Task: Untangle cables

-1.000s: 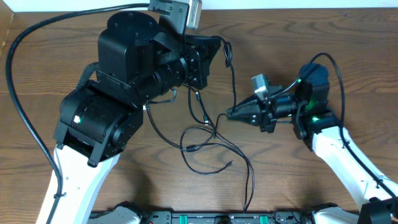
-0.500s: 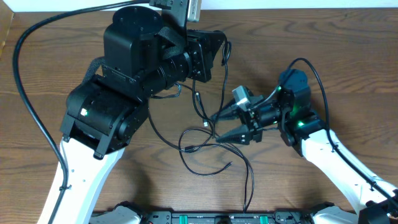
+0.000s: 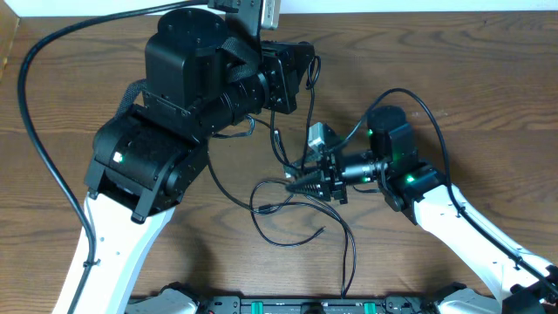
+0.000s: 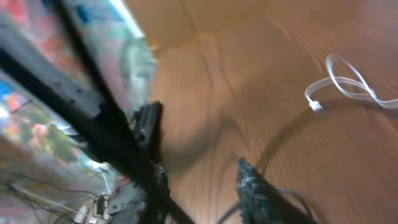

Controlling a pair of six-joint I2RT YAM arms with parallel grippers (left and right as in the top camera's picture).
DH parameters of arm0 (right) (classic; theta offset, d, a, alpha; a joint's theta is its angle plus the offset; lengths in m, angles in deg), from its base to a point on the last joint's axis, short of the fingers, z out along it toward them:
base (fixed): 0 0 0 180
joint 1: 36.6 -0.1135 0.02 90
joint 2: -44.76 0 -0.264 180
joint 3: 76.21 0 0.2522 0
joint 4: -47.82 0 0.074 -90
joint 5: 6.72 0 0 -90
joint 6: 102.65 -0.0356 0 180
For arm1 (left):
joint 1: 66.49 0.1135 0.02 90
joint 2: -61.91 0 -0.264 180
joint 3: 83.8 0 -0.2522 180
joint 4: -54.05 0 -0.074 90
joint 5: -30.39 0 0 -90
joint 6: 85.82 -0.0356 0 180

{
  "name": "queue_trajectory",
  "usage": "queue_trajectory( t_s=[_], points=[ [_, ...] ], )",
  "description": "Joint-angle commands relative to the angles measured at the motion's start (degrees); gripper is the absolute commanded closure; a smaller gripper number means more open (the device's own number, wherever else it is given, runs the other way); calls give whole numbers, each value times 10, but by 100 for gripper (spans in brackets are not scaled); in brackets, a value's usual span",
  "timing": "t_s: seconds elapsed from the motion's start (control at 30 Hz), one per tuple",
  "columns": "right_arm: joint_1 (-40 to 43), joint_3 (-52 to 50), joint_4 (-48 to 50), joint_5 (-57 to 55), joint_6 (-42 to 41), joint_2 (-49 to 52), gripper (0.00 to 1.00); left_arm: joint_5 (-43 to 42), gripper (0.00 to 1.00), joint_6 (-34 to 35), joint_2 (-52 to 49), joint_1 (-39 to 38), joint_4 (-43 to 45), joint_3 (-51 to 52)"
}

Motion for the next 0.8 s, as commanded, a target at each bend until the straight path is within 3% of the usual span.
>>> queue_trajectory(
  t_s=[0.0, 0.13, 0.47, 0.63, 0.67, 0.73, 0.77],
  points=[
    [-4, 3, -19, -49, 38, 2, 79, -5, 92, 5, -3, 3, 4, -6],
    [-6, 3, -39, -56, 39, 2, 99, -5, 92, 5, -3, 14, 3, -6],
    [36, 5, -140, -267, 12, -12, 99, 0, 92, 3, -5, 94, -32, -6],
    [106, 20, -143, -295, -9, -67, 99, 89, 92, 3, -10, 117, -101, -6],
    [118, 25, -143, -295, -9, -78, 99, 98, 85, 3, -12, 117, -112, -6],
    [143, 41, -146, -295, -9, -102, 99, 98, 47, 3, -16, 117, -127, -6],
    [150, 47, -147, -296, -9, -108, 99, 98, 35, 3, -19, 117, -132, -6]
  ],
)
